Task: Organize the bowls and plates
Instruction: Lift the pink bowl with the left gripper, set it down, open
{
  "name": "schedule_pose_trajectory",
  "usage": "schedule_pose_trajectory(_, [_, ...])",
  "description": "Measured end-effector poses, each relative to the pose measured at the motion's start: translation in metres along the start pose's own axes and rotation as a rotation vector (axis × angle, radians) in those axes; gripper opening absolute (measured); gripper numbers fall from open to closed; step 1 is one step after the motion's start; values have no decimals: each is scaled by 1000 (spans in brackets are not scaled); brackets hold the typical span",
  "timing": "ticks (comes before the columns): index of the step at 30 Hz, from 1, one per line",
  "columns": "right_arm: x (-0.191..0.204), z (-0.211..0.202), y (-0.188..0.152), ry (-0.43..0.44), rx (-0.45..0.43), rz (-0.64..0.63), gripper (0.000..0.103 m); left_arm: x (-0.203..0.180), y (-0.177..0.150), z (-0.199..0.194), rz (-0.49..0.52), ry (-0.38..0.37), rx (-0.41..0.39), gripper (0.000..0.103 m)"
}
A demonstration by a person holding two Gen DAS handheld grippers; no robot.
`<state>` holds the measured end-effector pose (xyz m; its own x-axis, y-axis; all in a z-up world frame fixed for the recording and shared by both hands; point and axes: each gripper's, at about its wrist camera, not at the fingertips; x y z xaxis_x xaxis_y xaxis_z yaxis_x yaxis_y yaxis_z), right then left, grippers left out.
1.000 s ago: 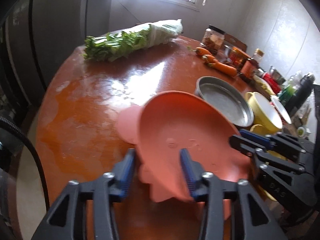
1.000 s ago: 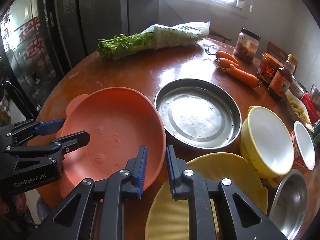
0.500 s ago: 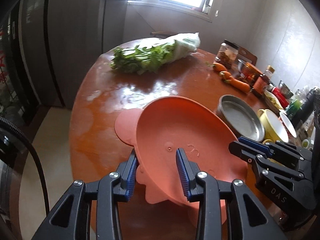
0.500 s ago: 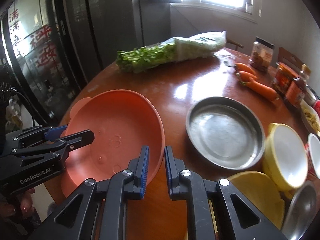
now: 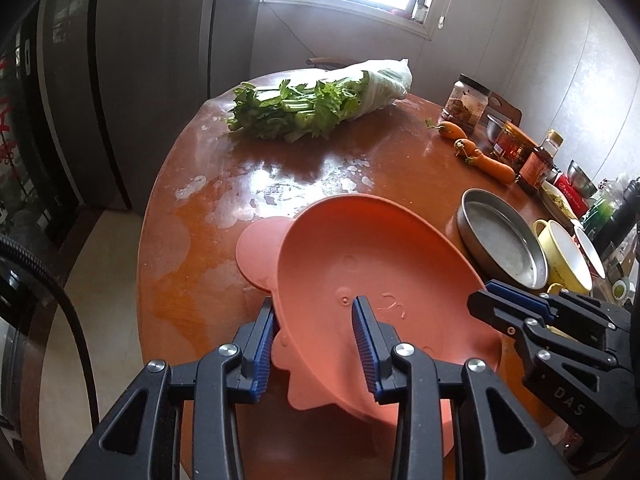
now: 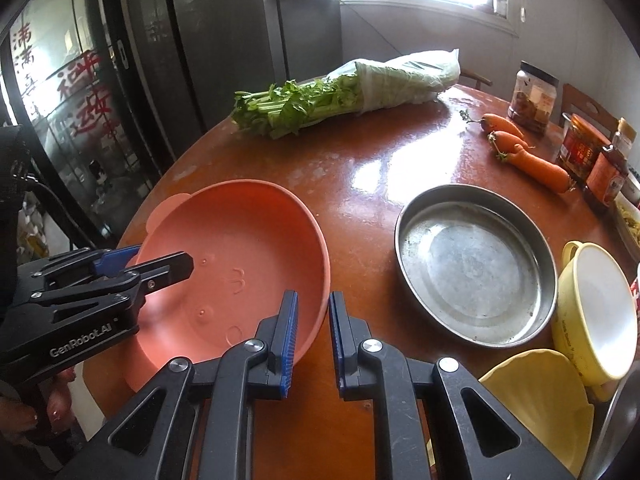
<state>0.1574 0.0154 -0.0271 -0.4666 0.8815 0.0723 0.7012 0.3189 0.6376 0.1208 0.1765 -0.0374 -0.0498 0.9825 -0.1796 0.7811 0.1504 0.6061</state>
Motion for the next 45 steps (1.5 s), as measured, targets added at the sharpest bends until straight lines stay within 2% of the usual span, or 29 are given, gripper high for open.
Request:
schedule_pose_trajectory(10, [-1,0,0,14,-2,12,17,-6,-2,2,40,45,-9,38])
schedule_pose_trajectory(18, [-3,-1,-3,15,-2,28,17,-2,-2,-4,23,40,-21,39])
schedule_pose_trajectory(22, [-6,-7,-2,6,-17,39,17,0,-2,-11,11,36,-37,52])
schedule_pose_trajectory(25, [-9,-13,-2,5,-26,50,17,1,-1,-23,0,38,-62,57])
schedule_pose_trajectory(30, [-16,-37,-7,0,-70,82,20,-8,-2,-48,17,25,-121,63])
schedule_pose_trajectory(36, [-26,-80,-20,-16,-146,123,32,-36,-5,-74,66,-17,-167,65])
schedule_pose_trajectory(45, [-47,-144,-43,-57,-251,181,39,-90,-14,-94,154,-74,-187,67])
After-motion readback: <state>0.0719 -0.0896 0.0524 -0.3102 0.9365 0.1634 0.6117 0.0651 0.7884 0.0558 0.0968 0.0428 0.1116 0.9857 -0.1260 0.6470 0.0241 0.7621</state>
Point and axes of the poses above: each gripper's, at about its wrist camera, not at the fingertips, and z roughly the way its jaws point, x to its left, y to its top
